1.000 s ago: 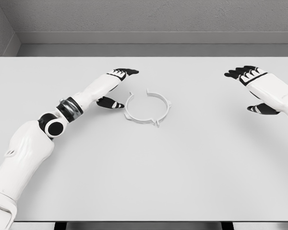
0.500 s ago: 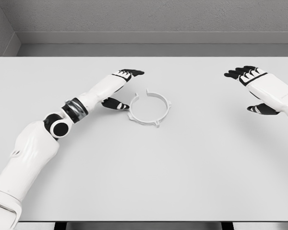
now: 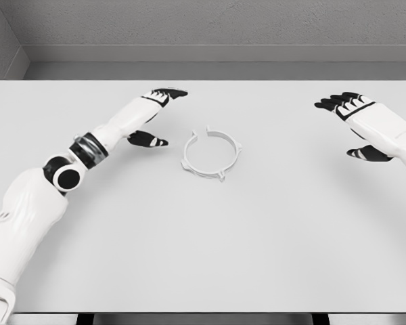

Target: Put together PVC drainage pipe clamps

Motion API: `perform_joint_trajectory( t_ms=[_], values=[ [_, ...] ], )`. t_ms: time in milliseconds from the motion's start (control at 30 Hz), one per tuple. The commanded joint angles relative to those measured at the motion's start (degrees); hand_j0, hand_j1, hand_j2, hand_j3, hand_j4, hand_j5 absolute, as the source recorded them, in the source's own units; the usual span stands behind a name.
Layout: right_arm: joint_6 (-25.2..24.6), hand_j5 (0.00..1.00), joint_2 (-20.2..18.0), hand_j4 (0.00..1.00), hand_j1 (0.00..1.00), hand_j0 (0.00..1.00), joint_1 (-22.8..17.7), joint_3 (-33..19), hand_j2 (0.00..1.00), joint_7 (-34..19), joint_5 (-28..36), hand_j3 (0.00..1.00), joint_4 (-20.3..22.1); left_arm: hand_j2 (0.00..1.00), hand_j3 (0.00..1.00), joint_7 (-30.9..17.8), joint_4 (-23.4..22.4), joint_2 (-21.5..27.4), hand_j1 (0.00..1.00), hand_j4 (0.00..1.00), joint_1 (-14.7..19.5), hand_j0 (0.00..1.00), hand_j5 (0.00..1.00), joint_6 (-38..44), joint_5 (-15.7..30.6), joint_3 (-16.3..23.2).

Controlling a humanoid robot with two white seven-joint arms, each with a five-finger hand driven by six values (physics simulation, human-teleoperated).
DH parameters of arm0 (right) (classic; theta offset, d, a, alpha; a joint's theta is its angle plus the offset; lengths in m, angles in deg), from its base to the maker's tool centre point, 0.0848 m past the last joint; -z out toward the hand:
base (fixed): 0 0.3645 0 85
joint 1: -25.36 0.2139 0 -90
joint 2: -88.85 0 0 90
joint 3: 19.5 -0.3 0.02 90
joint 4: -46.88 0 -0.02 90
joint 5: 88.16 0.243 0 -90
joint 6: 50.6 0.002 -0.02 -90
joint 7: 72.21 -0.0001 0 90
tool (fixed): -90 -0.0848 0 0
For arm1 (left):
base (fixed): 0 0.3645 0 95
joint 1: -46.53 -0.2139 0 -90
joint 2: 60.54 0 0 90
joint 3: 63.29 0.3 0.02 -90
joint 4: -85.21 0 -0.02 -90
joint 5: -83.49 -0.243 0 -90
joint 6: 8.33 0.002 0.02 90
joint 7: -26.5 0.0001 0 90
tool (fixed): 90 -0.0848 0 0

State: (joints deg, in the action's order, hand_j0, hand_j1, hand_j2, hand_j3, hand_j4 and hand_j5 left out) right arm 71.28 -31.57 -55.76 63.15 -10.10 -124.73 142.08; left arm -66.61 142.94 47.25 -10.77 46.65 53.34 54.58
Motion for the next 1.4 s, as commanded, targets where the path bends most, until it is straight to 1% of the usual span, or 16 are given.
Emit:
perform_joint_trajectory(
  t_ms=[0,33,100,300,367,700,800,1367],
  values=[
    [-0.15,1.00,0.36,1.00,1.00,1.00,0.00,0.49,1.00,0.03,0.36,1.00,0.07,1.00,1.00,0.04,3.18,1.81,1.00,1.00,-0.26,1.00,1.00,0.02,0.44,0.08],
    [-0.14,1.00,0.27,1.00,1.00,1.00,0.00,0.49,1.00,0.03,0.36,1.00,0.07,1.00,1.00,0.04,5.37,2.60,1.00,1.00,-1.32,1.00,1.00,0.02,0.44,0.17],
    [-0.06,1.00,0.27,1.00,1.00,1.00,0.00,0.49,1.00,0.03,0.36,1.00,0.16,1.00,1.00,0.04,6.43,2.69,1.00,1.00,-1.94,1.00,1.00,0.02,0.44,1.13],
    [-0.06,1.00,0.27,1.00,1.00,1.00,-0.09,0.40,1.00,0.03,0.36,1.00,0.07,1.00,1.00,0.04,6.43,2.69,1.00,1.00,-2.37,1.00,1.00,0.02,0.00,1.75],
    [-0.06,1.00,0.27,1.00,1.00,1.00,-0.09,0.49,1.00,0.03,0.36,1.00,0.16,1.00,1.00,0.04,6.43,2.60,1.00,1.00,-2.46,1.00,1.00,0.02,0.00,3.51],
    [-0.06,1.00,0.27,1.00,1.00,1.00,-0.09,0.49,1.00,0.03,0.36,1.00,0.16,1.00,1.00,0.04,6.52,2.34,1.00,1.00,-3.25,1.00,1.00,0.02,-0.17,3.68],
    [-0.06,1.00,0.27,1.00,1.00,1.00,-0.09,0.49,1.00,0.03,0.36,1.00,0.16,1.00,1.00,0.04,7.75,2.43,1.00,1.00,-3.96,1.00,1.00,0.02,-0.17,4.83],
    [-0.06,1.00,0.27,1.00,1.00,1.00,-0.09,0.58,1.00,0.03,0.36,1.00,0.16,1.00,1.00,0.04,7.57,1.37,1.00,1.00,-4.05,1.00,1.00,0.02,-1.14,4.91]
  ],
)
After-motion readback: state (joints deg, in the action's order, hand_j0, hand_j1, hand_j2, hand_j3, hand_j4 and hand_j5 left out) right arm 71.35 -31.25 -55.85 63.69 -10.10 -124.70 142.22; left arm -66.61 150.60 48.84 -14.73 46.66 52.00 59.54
